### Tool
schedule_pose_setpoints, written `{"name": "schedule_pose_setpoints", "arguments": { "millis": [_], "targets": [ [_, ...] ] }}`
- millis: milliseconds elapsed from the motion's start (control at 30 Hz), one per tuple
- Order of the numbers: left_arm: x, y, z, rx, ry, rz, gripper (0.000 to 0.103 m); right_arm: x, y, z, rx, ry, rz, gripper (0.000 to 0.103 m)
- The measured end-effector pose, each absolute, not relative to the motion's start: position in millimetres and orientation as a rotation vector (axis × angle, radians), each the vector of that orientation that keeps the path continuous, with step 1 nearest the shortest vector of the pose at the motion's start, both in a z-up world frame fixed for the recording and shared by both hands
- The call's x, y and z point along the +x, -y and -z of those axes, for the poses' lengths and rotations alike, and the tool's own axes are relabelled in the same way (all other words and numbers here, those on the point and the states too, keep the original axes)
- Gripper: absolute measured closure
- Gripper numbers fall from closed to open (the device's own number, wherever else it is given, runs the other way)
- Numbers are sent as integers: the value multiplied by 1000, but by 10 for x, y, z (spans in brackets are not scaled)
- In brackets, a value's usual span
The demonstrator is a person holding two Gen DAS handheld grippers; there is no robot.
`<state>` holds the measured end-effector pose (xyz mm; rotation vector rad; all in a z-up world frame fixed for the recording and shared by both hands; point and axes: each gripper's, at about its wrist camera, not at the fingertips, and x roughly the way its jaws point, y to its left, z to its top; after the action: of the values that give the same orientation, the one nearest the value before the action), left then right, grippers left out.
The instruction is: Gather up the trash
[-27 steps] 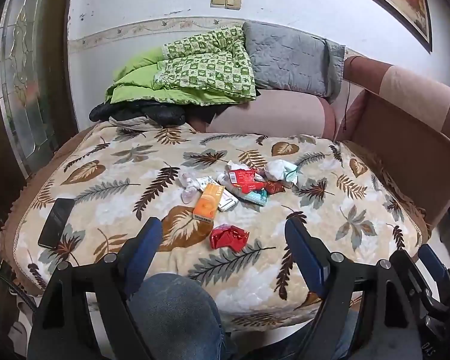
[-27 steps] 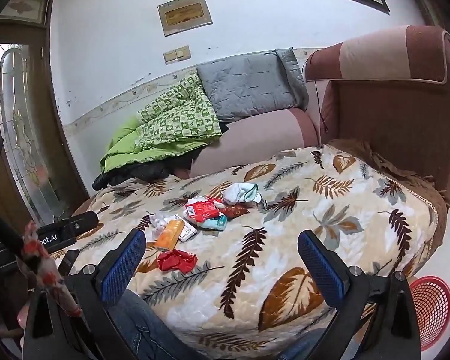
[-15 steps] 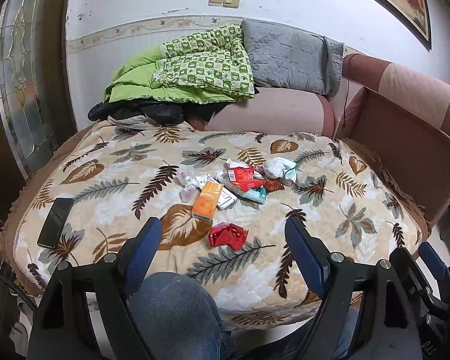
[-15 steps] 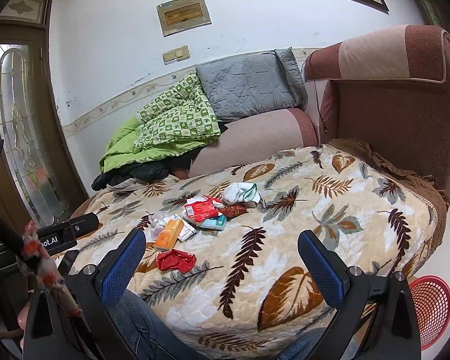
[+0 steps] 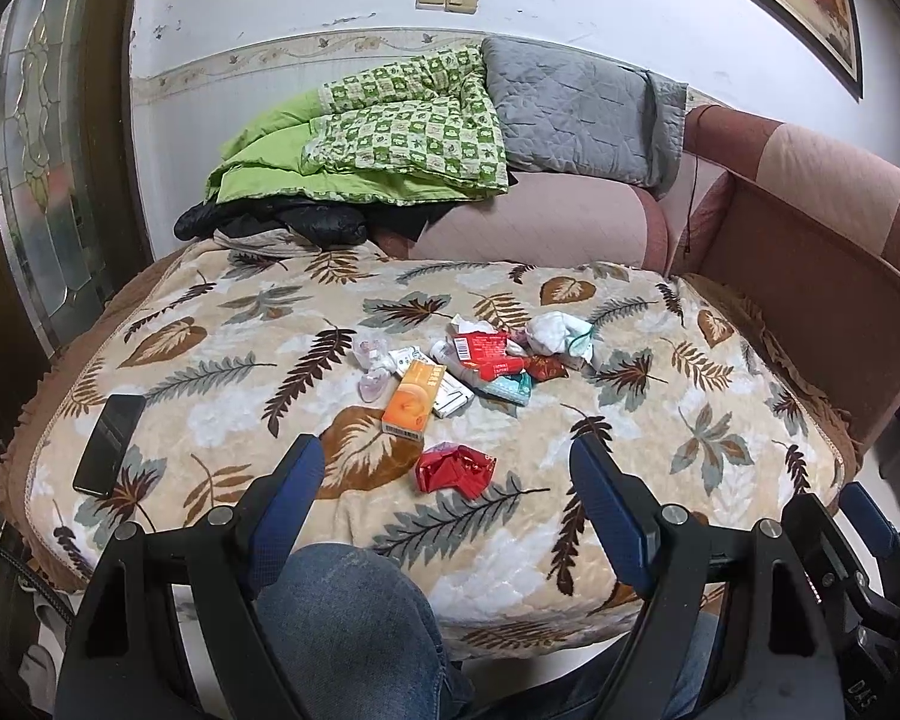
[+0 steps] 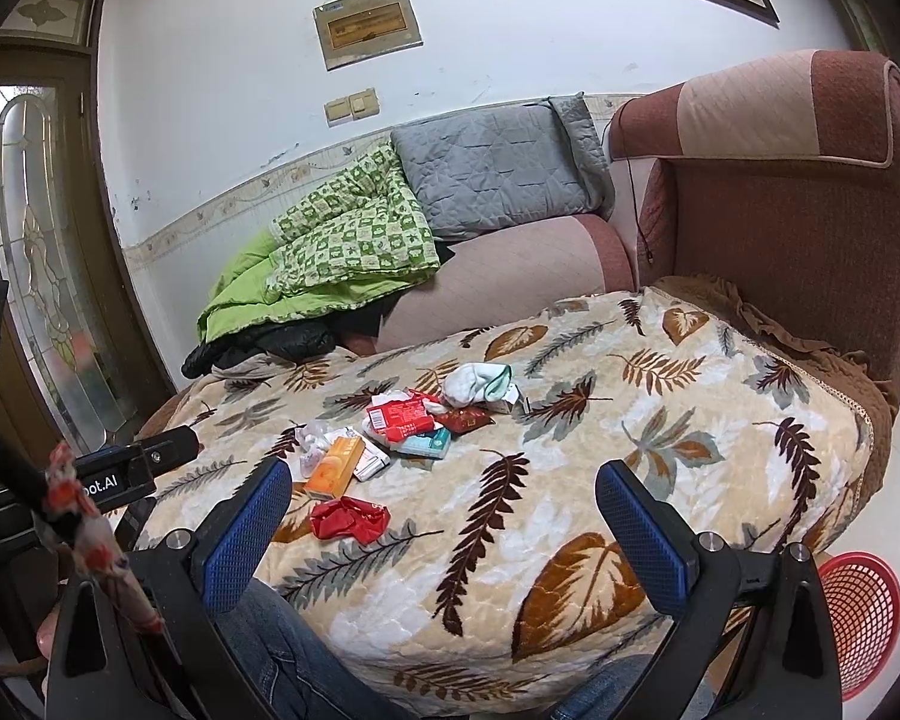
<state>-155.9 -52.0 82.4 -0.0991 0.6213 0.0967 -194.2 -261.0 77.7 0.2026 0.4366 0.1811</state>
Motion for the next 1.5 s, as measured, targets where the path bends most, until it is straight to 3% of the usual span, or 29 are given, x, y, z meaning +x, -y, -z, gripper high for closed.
{"name": "schedule_pose_setpoints", "arguments": {
  "millis": [1500],
  "targets": [
    [-1575, 490, -713, -127, -673, -94, 20, -1625, 2440, -613, 203, -475, -201, 0]
  ]
}}
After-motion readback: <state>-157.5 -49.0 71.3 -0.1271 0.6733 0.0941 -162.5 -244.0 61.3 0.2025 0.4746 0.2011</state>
